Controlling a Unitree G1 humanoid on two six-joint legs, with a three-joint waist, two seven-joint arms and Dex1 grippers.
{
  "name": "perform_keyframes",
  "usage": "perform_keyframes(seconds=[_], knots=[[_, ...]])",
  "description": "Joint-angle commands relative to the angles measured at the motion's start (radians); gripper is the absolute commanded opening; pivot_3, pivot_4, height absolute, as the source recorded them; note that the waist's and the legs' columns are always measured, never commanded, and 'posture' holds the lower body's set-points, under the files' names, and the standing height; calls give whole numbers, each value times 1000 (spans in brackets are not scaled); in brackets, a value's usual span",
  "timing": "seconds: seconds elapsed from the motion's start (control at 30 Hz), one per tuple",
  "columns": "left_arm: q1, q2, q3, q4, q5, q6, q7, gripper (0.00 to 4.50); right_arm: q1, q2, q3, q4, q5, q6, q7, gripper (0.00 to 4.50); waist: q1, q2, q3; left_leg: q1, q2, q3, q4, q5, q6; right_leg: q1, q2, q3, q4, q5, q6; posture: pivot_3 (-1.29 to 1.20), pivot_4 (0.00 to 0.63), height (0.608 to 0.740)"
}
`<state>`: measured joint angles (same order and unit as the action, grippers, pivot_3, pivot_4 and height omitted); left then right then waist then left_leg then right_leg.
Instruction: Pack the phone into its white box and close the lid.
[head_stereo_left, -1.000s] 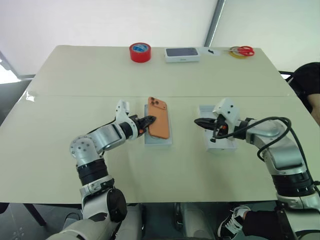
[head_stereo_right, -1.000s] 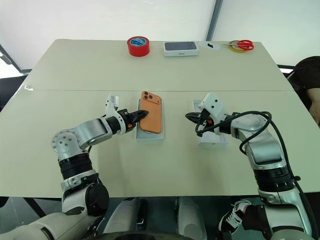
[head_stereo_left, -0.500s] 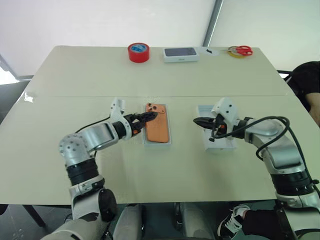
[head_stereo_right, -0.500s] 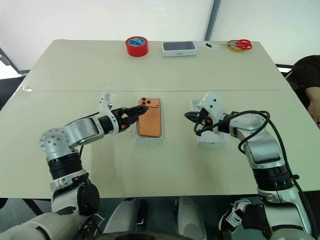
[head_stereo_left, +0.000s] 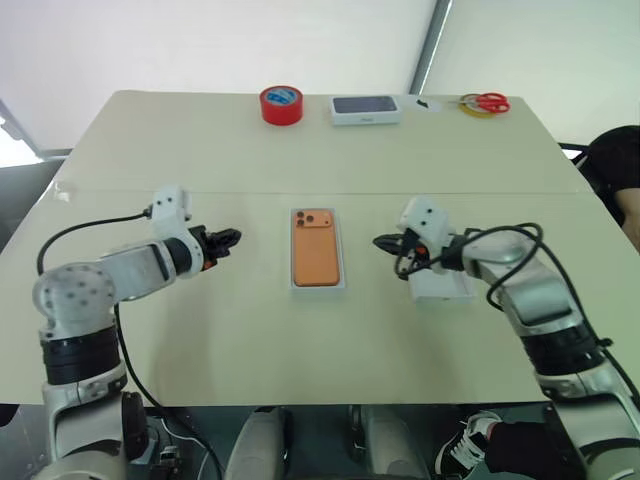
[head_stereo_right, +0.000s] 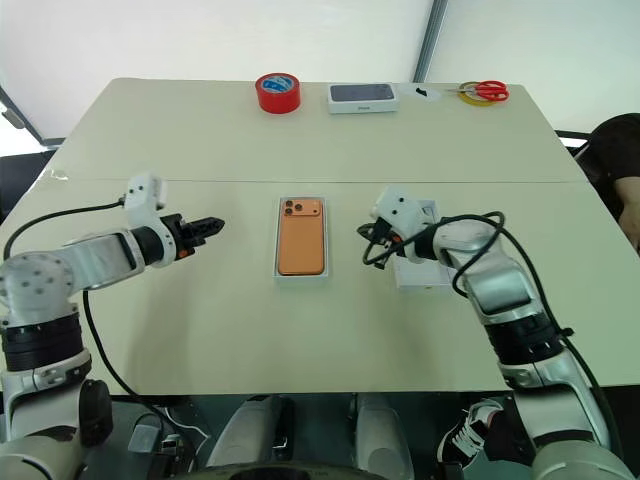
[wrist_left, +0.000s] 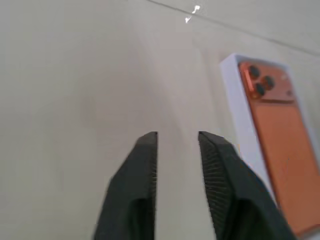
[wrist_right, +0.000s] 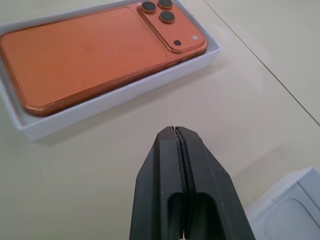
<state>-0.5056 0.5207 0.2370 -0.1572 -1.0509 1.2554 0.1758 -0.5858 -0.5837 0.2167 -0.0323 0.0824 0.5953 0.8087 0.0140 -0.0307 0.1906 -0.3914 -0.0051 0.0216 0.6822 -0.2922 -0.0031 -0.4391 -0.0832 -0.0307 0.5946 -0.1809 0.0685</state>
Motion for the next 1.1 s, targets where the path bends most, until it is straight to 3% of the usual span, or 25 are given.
perform_keyframes(seconds=[0.03,0.3,0.53,0.7,1.1], knots=[[-12,11,-149,-28,172,-106,-83,14,-72,52,32,37,-52,33,-68,0,-2,0,0,0,0,0,0,0,0,0,0,0,0,0,0,0,150,732],[-26,-80,-350,7,404,-216,-203,14,-172,192,145,202,-184,30,-180,0,-3,0,0,0,0,0,-1,0,0,-1,1,0,0,0,1,0,150,732],[-17,-151,-365,-23,470,-202,-253,14,-162,214,155,164,-178,40,-153,0,-3,0,0,0,0,0,0,0,1,-1,0,0,1,2,3,0,150,732],[-18,-190,-384,-61,486,-186,-295,14,-123,179,151,73,-171,82,-119,0,-3,1,0,0,1,0,0,0,1,-1,0,0,1,2,4,0,150,732],[-59,-290,-499,-58,519,-141,-422,14,50,-23,105,-247,-130,243,-11,0,-1,1,0,-1,0,-1,1,-1,2,0,-1,0,0,1,4,0,150,732]])
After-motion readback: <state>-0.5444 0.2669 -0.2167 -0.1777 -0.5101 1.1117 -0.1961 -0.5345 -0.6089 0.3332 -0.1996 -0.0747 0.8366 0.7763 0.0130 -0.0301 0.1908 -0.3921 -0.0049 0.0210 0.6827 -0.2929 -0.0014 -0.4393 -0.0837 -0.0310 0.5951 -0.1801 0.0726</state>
